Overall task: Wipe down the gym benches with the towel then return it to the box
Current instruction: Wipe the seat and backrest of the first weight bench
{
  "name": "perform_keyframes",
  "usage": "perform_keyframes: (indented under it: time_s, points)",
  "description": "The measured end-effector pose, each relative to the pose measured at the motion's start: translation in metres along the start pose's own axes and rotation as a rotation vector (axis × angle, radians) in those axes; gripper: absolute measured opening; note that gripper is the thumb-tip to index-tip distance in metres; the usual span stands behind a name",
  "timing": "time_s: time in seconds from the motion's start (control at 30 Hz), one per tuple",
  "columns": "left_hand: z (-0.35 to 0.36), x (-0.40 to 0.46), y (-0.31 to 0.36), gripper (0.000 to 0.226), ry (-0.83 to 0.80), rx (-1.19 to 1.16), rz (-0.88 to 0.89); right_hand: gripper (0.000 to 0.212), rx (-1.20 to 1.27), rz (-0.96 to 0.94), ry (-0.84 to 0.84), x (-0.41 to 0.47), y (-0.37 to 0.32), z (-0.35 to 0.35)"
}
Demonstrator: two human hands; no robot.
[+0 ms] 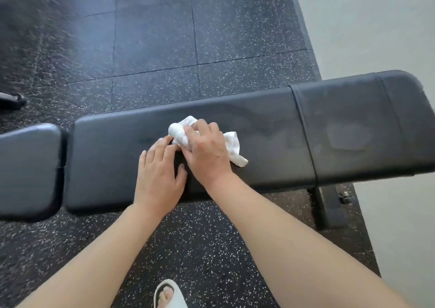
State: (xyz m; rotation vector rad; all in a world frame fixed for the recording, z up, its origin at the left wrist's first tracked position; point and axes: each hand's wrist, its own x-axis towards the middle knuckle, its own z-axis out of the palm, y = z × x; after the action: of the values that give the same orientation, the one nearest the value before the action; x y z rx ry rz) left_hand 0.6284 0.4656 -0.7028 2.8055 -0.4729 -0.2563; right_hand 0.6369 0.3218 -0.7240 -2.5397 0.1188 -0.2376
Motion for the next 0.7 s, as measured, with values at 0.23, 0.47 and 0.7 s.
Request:
perform_keyframes:
  time_s: [0.23, 0.47, 0.7]
  points:
    - [-0.025, -0.039, -0.052, 0.045, -0.04, 0.056, -0.06, 0.026, -0.035, -0.103, -0.086, -0.005, -0.033, 0.021]
    - [-0.011, -0.023, 0.019, 0.046, -0.053, 0.053, 0.019, 0.031, -0.252, -0.192, 0.001, -0.021, 0.073, -0.058]
    - [0.03, 0.01, 0.147, 0.045, -0.084, 0.043, 0.193, 0.035, -0.376, -0.041, 0.164, -0.085, 0.222, -0.164]
